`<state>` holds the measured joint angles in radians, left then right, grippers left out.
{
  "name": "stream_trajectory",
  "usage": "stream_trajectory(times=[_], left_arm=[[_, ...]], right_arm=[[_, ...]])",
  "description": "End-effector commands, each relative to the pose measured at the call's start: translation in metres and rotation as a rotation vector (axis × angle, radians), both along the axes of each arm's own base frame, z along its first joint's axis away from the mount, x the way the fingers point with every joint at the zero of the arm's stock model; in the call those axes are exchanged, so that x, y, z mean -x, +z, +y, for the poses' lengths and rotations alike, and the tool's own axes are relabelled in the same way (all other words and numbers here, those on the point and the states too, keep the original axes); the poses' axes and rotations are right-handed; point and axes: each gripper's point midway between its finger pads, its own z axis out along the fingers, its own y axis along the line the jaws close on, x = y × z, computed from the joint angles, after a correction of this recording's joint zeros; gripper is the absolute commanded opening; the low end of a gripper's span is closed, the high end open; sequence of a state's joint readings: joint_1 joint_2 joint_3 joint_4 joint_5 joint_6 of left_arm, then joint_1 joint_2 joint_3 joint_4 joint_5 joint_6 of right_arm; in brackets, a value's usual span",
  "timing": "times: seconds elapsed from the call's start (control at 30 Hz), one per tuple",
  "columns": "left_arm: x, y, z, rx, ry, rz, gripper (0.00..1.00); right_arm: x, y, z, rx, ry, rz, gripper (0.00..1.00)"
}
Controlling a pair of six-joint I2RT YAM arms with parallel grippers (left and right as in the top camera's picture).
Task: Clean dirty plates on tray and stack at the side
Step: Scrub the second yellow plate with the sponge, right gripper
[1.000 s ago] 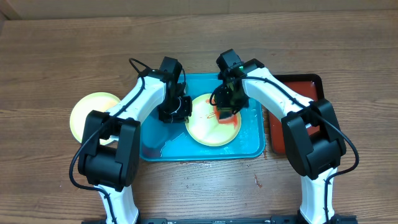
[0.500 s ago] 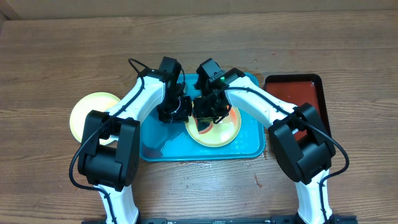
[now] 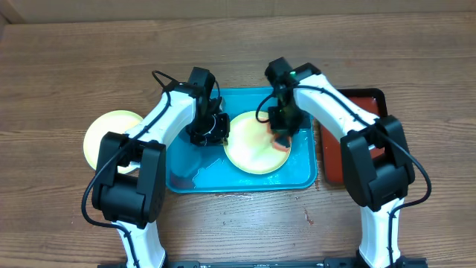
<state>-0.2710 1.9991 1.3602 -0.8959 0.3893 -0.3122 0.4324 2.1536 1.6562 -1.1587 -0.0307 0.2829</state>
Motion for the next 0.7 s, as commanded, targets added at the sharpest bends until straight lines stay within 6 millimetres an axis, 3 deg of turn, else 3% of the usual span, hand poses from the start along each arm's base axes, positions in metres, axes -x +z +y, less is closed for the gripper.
stream_trajectory(times=[0.0,0.1,0.23,0.37,0.53,0.67], left_arm=[[-0.003,0.005,0.004,0.006,0.016,-0.009,0.04],[-0.004,0.005,0.004,0.006,0.013,-0.011,0.04],[-0.005,0.005,0.004,0.008,0.014,-0.016,0.05],[-0.006,0.005,0.003,0.01,0.014,-0.023,0.04],[-0.007,0.005,0.004,0.011,0.015,-0.025,0.04],[-0.007,0.005,0.004,0.011,0.015,-0.025,0.04]], right_arm=[[-0.016,-0.001,-0.004,0.028,0.028,-0.051,0.04],[-0.013,0.002,0.039,-0.191,0.086,-0.031,0.04],[-0.008,0.006,0.078,-0.336,0.127,-0.021,0.04],[0.016,-0.005,0.116,-0.431,0.188,0.05,0.04],[0.044,-0.008,0.142,-0.47,0.247,0.12,0.04],[0.052,0.001,0.143,-0.475,0.263,0.146,0.04]])
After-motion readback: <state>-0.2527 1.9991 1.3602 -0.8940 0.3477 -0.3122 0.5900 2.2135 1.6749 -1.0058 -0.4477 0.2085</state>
